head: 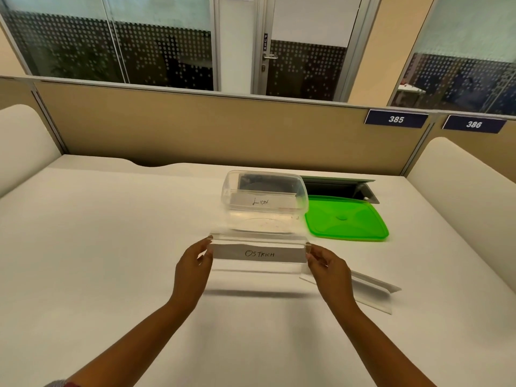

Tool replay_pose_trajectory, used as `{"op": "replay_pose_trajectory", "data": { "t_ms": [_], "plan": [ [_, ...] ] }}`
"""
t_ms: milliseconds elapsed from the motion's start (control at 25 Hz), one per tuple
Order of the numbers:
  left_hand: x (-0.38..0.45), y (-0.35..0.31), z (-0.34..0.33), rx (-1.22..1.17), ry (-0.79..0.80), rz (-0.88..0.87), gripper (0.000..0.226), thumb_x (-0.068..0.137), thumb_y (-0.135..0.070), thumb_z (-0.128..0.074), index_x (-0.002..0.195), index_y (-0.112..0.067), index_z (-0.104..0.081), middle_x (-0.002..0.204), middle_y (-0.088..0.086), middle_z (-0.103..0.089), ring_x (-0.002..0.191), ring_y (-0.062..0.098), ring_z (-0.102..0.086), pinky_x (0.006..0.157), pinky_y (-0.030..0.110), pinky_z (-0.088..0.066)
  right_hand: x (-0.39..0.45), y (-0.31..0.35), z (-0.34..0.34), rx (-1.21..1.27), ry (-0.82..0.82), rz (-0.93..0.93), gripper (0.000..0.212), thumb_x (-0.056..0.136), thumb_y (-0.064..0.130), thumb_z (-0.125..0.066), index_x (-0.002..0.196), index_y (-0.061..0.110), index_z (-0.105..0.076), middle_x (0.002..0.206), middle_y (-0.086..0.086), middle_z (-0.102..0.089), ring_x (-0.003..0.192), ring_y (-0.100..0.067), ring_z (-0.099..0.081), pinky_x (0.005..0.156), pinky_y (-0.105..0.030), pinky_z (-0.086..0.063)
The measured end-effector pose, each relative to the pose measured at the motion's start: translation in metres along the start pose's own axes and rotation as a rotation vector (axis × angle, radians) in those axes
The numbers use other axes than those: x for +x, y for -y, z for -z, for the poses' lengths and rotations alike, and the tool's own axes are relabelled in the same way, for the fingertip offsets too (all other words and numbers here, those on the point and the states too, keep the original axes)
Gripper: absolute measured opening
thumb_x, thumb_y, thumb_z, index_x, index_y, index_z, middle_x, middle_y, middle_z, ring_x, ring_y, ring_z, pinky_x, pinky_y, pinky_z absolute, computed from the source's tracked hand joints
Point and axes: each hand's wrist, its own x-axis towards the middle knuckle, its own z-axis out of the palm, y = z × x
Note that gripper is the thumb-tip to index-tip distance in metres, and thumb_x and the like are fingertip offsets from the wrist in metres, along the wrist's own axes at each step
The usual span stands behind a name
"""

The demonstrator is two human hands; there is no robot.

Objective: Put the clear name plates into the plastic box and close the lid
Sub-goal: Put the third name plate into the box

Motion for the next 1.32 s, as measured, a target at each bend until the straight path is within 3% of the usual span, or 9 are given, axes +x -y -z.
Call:
{"op": "replay_pose_trajectory", "data": {
  "t_ms": [280, 440, 560, 680, 760, 840, 920, 1040, 1320],
  "plan": [
    [0.053, -0.039, -0.023, 0.027, 0.006, -0.054, 0.038, 0.095, -0.014, -0.036, 0.132, -0.016, -0.045, 0.127, -0.003, -0.053, 0.113, 0.013, -0.048, 0.094, 0.025, -0.036, 0.050, 0.026, -0.007, -0.018, -0.132, 0.024, 0.027, 0.090, 0.015, -0.058, 0.116, 0.007, -0.064, 0.114, -0.009, -0.069, 0.093, -0.007, -0.057, 0.067, 0.004, -0.038],
    [0.083, -0.057, -0.042, -0.005, -0.027, -0.076, 0.035, 0.095, -0.011, -0.035, 0.127, -0.015, -0.047, 0.110, -0.009, -0.048, 0.100, 0.010, -0.046, 0.083, 0.013, -0.038, 0.085, 0.039, -0.015, -0.018, -0.165, 0.019, 0.030, 0.092, 0.016, -0.054, 0.118, 0.004, -0.061, 0.116, -0.012, -0.068, 0.095, -0.015, -0.060, 0.075, -0.004, -0.041],
    [0.106, -0.062, -0.056, -0.037, -0.081, -0.001, 0.034, 0.094, -0.011, -0.037, 0.127, -0.011, -0.045, 0.108, -0.006, -0.046, 0.098, 0.011, -0.045, 0.075, 0.009, -0.038, 0.113, 0.044, -0.021, 0.015, -0.182, -0.051, 0.030, 0.091, 0.015, -0.055, 0.118, 0.002, -0.061, 0.119, -0.014, -0.066, 0.105, -0.022, -0.060, 0.088, -0.022, -0.041],
    [0.127, -0.056, -0.065, -0.029, -0.068, 0.048, 0.033, 0.094, -0.014, -0.038, 0.126, -0.009, -0.045, 0.116, 0.001, -0.053, 0.099, 0.014, -0.046, 0.080, 0.021, -0.040, 0.139, 0.044, -0.025, 0.056, -0.189, -0.104, 0.028, 0.090, 0.013, -0.056, 0.115, 0.002, -0.063, 0.113, -0.014, -0.068, 0.096, -0.018, -0.060, 0.085, -0.025, -0.042],
    [0.140, -0.050, -0.067, -0.033, -0.069, 0.083, 0.033, 0.093, -0.012, -0.039, 0.125, -0.008, -0.047, 0.126, 0.009, -0.054, 0.105, 0.019, -0.049, 0.087, 0.026, -0.040, 0.153, 0.042, -0.028, 0.030, -0.139, -0.106, 0.023, 0.090, 0.012, -0.054, 0.106, 0.003, -0.067, 0.100, -0.015, -0.071, 0.087, -0.018, -0.058, 0.078, -0.025, -0.044],
    [0.153, -0.044, -0.070, -0.011, -0.094, 0.129, 0.034, 0.092, -0.007, -0.040, 0.124, -0.008, -0.049, 0.137, 0.012, -0.048, 0.123, 0.026, -0.045, 0.100, 0.034, -0.038, 0.165, 0.040, -0.031, -0.040, -0.072, -0.106, 0.023, 0.091, 0.012, -0.051, 0.076, 0.010, -0.069, 0.069, -0.004, -0.061, 0.072, -0.014, -0.048, 0.058, -0.021, -0.038],
    [0.164, -0.038, -0.071, 0.050, -0.119, 0.168, 0.034, 0.091, -0.004, -0.040, 0.122, -0.009, -0.054, 0.146, 0.010, -0.038, 0.136, 0.027, -0.032, 0.113, 0.044, -0.029, 0.174, 0.038, -0.033, -0.111, -0.069, -0.100, 0.042, 0.091, 0.012, -0.050, 0.049, 0.020, -0.047, 0.051, 0.006, -0.040, 0.055, -0.010, -0.035, 0.047, -0.022, -0.025],
    [0.173, -0.028, -0.070, 0.051, -0.087, 0.247, 0.037, 0.091, 0.000, -0.036, 0.120, -0.010, -0.058, 0.150, 0.010, -0.032, 0.138, 0.029, -0.028, 0.115, 0.048, -0.026, 0.183, 0.033, -0.035, -0.178, -0.068, -0.155, 0.046, 0.088, 0.012, -0.050, 0.044, 0.017, -0.037, 0.048, 0.002, -0.036, 0.050, -0.012, -0.029, 0.047, -0.028, -0.023],
    [0.168, -0.021, -0.081, -0.026, -0.005, 0.390, 0.050, 0.088, 0.010, -0.024, 0.127, -0.008, -0.050, 0.147, 0.013, -0.037, 0.136, 0.031, -0.032, 0.112, 0.043, -0.027, 0.194, 0.023, -0.043, -0.375, 0.037, -0.286, 0.044, 0.089, 0.022, -0.050, 0.047, 0.012, -0.040, 0.052, -0.005, -0.038, 0.058, -0.026, -0.038, 0.046, -0.027, -0.023]
  ]
}}
